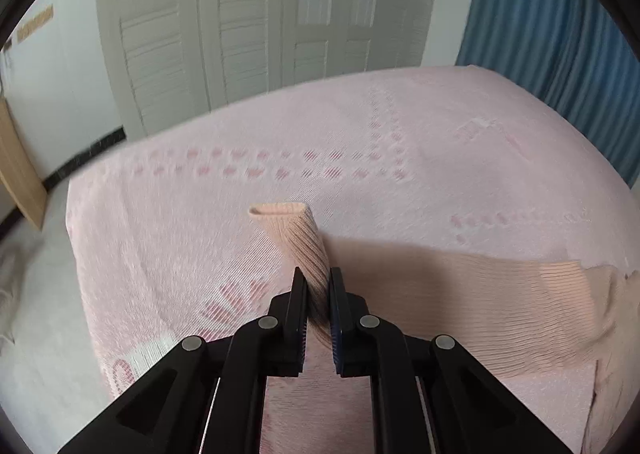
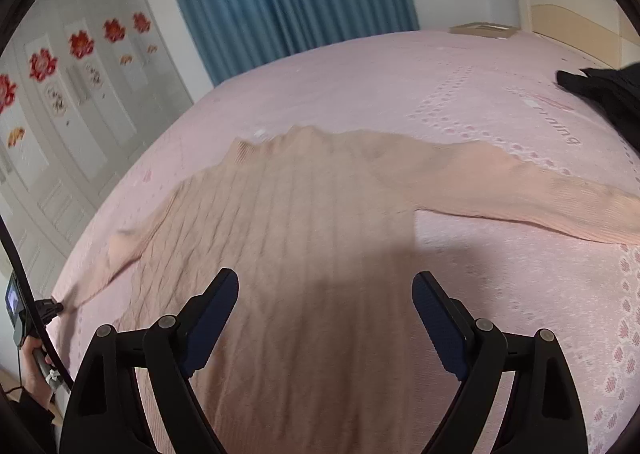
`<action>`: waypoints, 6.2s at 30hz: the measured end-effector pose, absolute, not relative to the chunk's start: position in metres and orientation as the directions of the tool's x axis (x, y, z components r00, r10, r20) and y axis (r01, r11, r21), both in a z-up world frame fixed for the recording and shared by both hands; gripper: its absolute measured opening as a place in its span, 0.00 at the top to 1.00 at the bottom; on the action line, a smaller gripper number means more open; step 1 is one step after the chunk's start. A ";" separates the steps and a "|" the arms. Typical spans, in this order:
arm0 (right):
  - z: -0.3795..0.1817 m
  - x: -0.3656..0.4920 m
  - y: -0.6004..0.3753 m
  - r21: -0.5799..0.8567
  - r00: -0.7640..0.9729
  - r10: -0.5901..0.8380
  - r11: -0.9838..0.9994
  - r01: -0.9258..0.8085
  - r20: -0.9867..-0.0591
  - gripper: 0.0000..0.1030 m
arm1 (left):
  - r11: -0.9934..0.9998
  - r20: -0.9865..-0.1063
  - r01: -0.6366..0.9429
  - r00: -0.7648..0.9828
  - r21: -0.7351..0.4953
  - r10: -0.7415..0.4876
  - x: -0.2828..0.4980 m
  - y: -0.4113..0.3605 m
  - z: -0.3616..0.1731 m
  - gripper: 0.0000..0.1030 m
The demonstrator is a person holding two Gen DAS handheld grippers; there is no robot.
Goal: Fold small clothes
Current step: 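Grasp the cuff of the sleeve nearest the left tool with the left tool, then fold the held sleeve across the sweater body with the left tool, then release, then grasp the cuff of the other sleeve with the right tool, then fold the held sleeve across the sweater body with the right tool, then release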
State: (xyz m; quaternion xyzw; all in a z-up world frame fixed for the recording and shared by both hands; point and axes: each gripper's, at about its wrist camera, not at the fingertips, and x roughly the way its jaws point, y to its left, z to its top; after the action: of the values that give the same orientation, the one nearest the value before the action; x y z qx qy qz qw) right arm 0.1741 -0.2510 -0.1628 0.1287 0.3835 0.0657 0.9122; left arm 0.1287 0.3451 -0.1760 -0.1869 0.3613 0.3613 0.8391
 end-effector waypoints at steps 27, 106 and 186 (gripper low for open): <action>-0.160 0.158 -0.372 0.393 0.747 0.191 0.914 0.102 -0.637 0.17 | 0.987 -0.726 0.049 0.672 -0.155 -0.147 0.270 -0.143 -0.134 0.87; -0.189 0.140 -0.524 0.157 0.622 -0.111 0.920 0.360 -0.775 0.37 | 1.000 -0.787 -0.006 0.617 -0.005 -0.001 0.216 0.029 -0.210 0.18; -0.224 0.297 -0.310 0.257 0.564 0.139 0.957 0.136 -0.814 0.64 | 0.934 -0.736 -0.232 0.675 -0.273 -0.048 0.253 0.096 -0.206 0.16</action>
State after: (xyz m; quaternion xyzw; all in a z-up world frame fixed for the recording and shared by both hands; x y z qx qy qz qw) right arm 0.2971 -0.3102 -0.2242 0.1472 0.4671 0.0008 0.8719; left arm 0.2534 0.0960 -0.2057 -0.1746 0.3999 0.0511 0.8983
